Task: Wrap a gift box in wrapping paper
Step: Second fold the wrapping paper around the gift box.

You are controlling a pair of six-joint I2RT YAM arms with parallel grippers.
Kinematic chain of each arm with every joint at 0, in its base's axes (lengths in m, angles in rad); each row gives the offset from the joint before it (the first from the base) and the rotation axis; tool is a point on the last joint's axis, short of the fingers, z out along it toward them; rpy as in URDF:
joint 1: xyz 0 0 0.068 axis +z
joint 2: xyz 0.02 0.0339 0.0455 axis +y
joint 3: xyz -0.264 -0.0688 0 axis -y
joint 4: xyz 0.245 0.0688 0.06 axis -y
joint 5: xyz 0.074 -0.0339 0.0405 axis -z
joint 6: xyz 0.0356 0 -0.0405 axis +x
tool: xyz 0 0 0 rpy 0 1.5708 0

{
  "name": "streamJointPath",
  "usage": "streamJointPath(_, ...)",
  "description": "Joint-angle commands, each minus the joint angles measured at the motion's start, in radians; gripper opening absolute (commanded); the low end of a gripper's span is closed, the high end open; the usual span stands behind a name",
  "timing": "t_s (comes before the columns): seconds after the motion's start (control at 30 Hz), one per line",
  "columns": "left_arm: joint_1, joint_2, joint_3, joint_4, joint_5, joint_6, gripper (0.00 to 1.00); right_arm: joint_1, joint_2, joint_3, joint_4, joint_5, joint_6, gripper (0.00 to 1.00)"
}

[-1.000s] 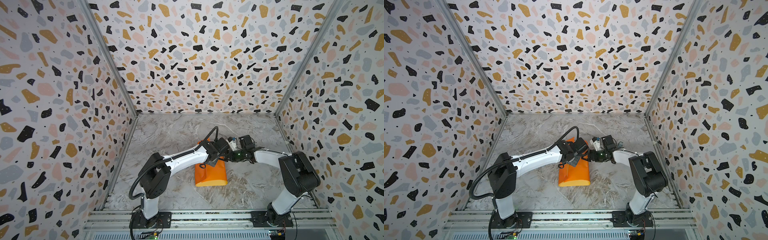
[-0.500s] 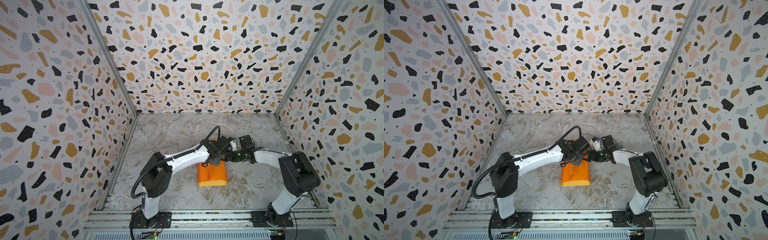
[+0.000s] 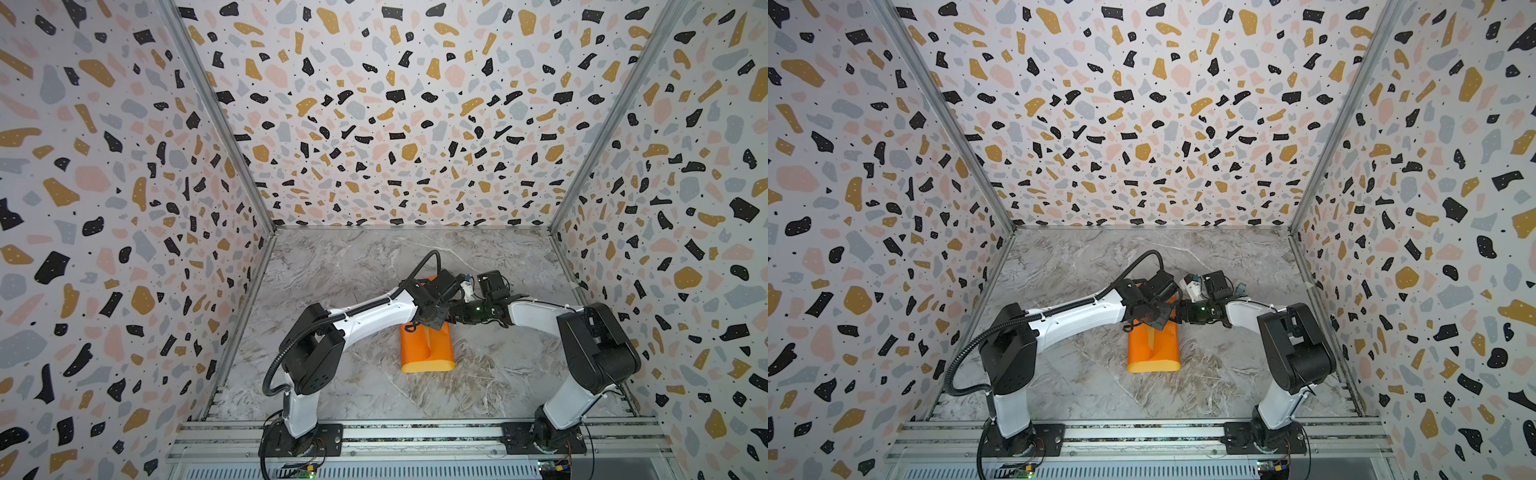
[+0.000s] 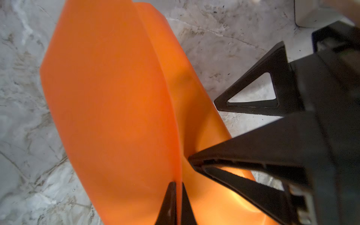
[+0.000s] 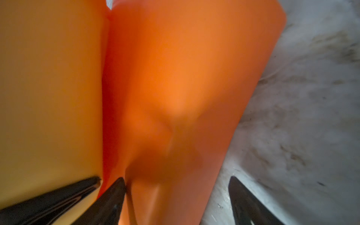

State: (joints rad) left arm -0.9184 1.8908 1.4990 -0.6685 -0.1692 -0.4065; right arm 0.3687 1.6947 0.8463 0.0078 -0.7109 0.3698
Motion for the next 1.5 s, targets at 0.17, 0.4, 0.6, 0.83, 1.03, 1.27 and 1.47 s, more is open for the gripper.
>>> streamJointPath(0.17,0.041,-0.061,-0.080,0.134,0.137,-0.030,0.00,0.035,0.023,-0.036,-0.086,0.065,-0.013,0.82)
streamJointPath(0.4,0.051,-0.088,-0.118,0.185,0.170,-0.040,0.00,0.039,0.023,-0.039,-0.085,0.066,-0.012,0.82)
streamJointPath(0.6,0.058,-0.105,-0.150,0.215,0.193,-0.039,0.00,0.039,0.025,-0.047,-0.083,0.070,-0.010,0.81)
streamJointPath(0.83,0.072,-0.120,-0.203,0.288,0.258,-0.067,0.00,0.042,0.023,-0.046,-0.083,0.074,-0.009,0.81)
streamJointPath(1.03,0.095,-0.149,-0.263,0.352,0.280,-0.095,0.00,0.047,0.023,-0.052,-0.082,0.076,-0.009,0.80)
streamJointPath(1.27,0.131,-0.202,-0.361,0.479,0.331,-0.165,0.00,0.051,0.028,-0.053,-0.079,0.078,-0.007,0.80)
streamJointPath(1.47,0.141,-0.208,-0.386,0.517,0.351,-0.181,0.00,0.053,0.029,-0.050,-0.083,0.080,-0.008,0.80)
